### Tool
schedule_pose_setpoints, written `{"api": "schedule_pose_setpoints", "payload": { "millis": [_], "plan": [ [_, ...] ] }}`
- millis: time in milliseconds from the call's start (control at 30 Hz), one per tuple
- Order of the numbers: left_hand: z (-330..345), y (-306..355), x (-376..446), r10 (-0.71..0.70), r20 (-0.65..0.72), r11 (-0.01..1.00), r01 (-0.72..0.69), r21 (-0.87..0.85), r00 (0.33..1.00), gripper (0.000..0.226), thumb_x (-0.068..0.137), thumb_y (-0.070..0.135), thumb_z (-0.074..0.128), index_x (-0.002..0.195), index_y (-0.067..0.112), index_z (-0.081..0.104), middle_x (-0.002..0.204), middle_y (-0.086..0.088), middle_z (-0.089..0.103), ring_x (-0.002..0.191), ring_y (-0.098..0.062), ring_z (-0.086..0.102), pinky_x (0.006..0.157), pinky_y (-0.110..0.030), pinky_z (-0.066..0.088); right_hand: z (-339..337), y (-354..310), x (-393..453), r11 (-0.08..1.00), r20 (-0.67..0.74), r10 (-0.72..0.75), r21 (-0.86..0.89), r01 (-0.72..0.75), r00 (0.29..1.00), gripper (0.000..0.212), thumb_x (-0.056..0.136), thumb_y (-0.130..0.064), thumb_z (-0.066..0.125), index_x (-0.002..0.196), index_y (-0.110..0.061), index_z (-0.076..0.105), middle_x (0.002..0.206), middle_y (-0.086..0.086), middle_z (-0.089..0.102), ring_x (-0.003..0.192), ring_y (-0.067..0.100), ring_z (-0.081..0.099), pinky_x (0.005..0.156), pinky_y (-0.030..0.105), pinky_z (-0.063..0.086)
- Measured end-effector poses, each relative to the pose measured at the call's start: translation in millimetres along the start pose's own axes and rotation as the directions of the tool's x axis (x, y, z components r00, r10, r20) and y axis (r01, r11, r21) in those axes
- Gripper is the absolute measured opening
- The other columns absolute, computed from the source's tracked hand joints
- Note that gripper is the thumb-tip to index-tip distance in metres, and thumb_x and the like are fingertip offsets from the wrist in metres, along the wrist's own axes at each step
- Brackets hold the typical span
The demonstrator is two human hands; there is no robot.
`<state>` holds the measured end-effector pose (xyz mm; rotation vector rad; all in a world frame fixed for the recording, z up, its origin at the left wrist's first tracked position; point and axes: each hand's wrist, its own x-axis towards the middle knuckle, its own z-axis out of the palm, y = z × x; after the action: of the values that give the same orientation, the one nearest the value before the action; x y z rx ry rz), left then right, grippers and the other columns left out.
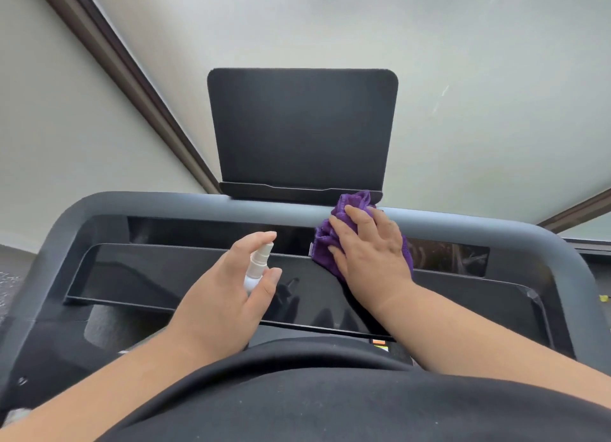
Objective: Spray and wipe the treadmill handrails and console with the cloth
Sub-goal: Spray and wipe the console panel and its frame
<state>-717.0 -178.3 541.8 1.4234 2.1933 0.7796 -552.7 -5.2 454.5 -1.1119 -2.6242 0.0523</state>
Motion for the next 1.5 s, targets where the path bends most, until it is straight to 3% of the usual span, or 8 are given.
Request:
{"api": "schedule_pose_setpoints", "payload": {
  "millis": [233,433,633,767,900,1067,1333,1500],
  "plan": [
    [-35,-43,-15,-0.081,0.001,0.996,0.081,-0.022,0.997,0.044,0.093,0.043,0.050,0.130,0.057,0.031,0.100,0.025,0.055,0.073,-0.005,0.060,0.070,-0.024,0.046,25,-66,32,0.975,-0.025,-0.221,-0.024,0.221,0.975,0.046,0.082,-0.038,0.072,0.125,-0.024,0.064,0.136,0.003,0.053,0.126,0.034,0.035,0.108,0.046,0.017],
    [-77,-88,-16,-0.078,-0.049,0.997,0.077,-0.004,0.996,0.044,0.096,0.038,0.054,0.131,0.054,0.034,0.112,0.046,0.046,0.092,0.015,0.052,0.077,0.000,0.035,33,-155,70,0.929,0.106,-0.363,-0.027,0.368,0.926,0.052,0.082,-0.040,0.074,0.130,-0.026,0.061,0.140,0.002,0.052,0.127,0.032,0.028,0.106,0.045,0.016],
    [-113,-133,-22,-0.115,-0.082,0.993,0.115,-0.006,0.990,0.043,0.092,0.044,0.052,0.131,0.053,0.035,0.120,0.016,0.058,0.094,0.002,0.055,0.078,-0.001,0.036,51,-258,110,0.798,0.205,-0.585,-0.027,0.602,0.785,0.054,0.084,-0.031,0.060,0.137,-0.024,0.050,0.145,-0.001,0.042,0.133,0.035,0.035,0.113,0.047,0.020],
    [-125,-152,-21,-0.107,-0.068,0.994,0.109,0.017,0.992,0.045,0.090,0.048,0.051,0.131,0.055,0.034,0.124,0.016,0.056,0.089,0.000,0.057,0.075,-0.003,0.037,67,-291,125,0.826,0.200,-0.547,-0.029,0.563,0.813,0.061,0.089,-0.039,0.055,0.145,-0.029,0.034,0.155,-0.002,0.024,0.141,0.036,0.020,0.117,0.050,0.011],
    [-121,-150,-5,-0.045,-0.071,0.999,0.044,-0.012,0.997,0.048,0.089,0.043,0.053,0.133,0.052,0.036,0.129,0.018,0.055,0.102,0.014,0.052,0.084,0.001,0.033,62,-265,116,0.860,0.174,-0.502,-0.010,0.511,0.847,0.058,0.086,-0.042,0.059,0.140,-0.032,0.043,0.153,0.000,0.030,0.134,0.036,0.027,0.108,0.048,0.025],
    [-96,-131,15,0.056,-0.021,0.993,-0.057,-0.104,0.998,0.060,0.088,0.030,0.064,0.137,0.053,0.037,0.115,0.014,0.058,0.100,0.002,0.058,0.088,-0.002,0.036,47,-200,94,0.936,0.128,-0.353,0.055,0.348,0.927,0.046,0.082,-0.042,0.069,0.123,-0.025,0.062,0.138,0.007,0.051,0.118,0.038,0.048,0.094,0.050,0.042],
    [-36,-75,43,0.275,0.060,0.955,-0.266,-0.131,0.960,0.068,0.089,0.024,0.068,0.143,0.048,0.035,0.127,0.027,0.048,0.106,0.000,0.056,0.094,-0.004,0.034,23,-75,41,0.985,-0.007,-0.166,0.039,0.166,0.986,0.038,0.082,-0.038,0.068,0.119,-0.026,0.067,0.130,0.006,0.058,0.106,0.035,0.055,0.090,0.049,0.046],
    [-8,-46,47,0.280,0.084,0.956,-0.270,-0.110,0.956,0.072,0.088,0.018,0.072,0.143,0.048,0.035,0.116,0.025,0.051,0.105,-0.010,0.060,0.094,-0.006,0.036,-1,-6,8,1.000,-0.045,0.020,0.018,-0.019,0.999,0.037,0.080,-0.041,0.065,0.115,-0.029,0.069,0.128,0.005,0.059,0.109,0.035,0.054,0.096,0.047,0.044]
  ]
}}
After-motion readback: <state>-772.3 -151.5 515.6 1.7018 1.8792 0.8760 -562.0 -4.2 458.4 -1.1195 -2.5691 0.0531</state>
